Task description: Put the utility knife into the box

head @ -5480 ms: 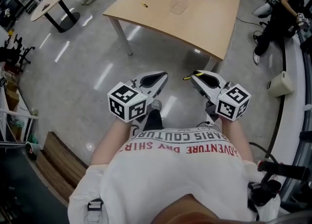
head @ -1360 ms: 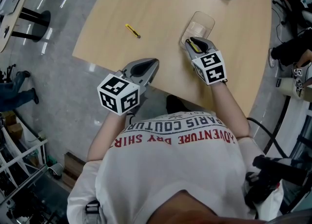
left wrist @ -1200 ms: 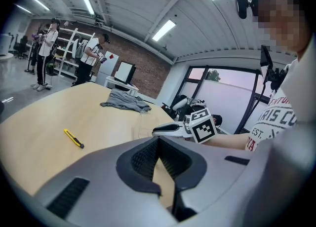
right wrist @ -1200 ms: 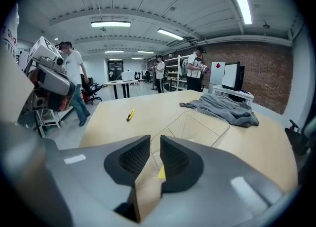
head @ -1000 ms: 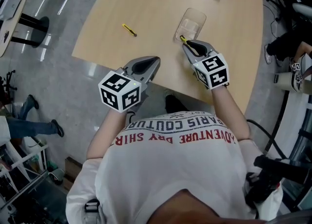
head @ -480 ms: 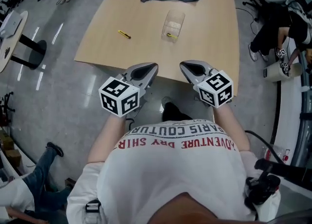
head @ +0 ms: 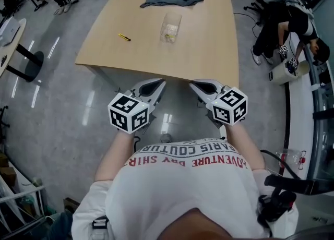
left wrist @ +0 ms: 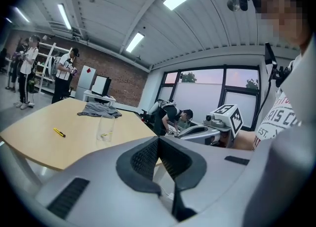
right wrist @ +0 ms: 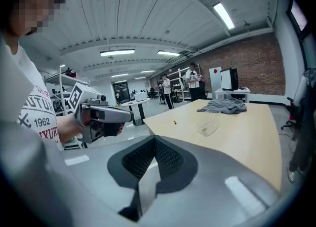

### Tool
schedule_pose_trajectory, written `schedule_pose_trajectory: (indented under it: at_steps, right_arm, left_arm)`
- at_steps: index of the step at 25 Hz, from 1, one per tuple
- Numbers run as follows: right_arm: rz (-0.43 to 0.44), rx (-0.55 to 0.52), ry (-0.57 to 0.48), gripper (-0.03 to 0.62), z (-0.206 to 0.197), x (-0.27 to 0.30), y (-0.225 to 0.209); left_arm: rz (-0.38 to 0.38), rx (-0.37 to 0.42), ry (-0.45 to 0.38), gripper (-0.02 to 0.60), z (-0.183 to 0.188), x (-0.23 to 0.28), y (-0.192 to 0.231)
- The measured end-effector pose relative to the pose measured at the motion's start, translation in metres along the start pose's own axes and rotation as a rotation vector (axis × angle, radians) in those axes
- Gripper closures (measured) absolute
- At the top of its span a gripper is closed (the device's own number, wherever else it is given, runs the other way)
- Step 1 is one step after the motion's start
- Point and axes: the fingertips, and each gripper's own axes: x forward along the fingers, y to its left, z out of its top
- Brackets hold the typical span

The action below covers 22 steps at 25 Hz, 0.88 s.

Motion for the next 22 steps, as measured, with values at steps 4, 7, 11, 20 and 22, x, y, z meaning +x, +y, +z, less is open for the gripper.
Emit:
schedule_pose_trajectory:
  at_steps: [4,7,11,20,22]
  right_arm:
    - [0.017,-0.003,0.004,0.592,-0.031,-0.046,0.021]
    - [0.018,0.008,-0.001,0.592,-0.067,-0.099,0.042]
    - [0.032,0.01,-0.019,0.592,-0.121,-0.185,0.09]
    - [0.111,-0.044,-0.048,0.592,-0.189,-0.357,0.194]
    - [0.134,-0.056,-0.079,0.592,-0.18,-0.378,0.216]
  left_arm:
    - [0.006,0.003,0.005,0.58,-0.026,-0.003,-0.047]
    - [0.016,-0.006,0.014,0.58,-0.06,-0.009,-0.098]
    - [0.017,0.002,0.017,0.58,-0.11,-0.027,-0.195]
    - [0.061,0.02,-0.011,0.58,-0.18,-0.088,-0.406]
    - [0.066,0.033,-0.023,0.58,-0.175,-0.102,-0.434]
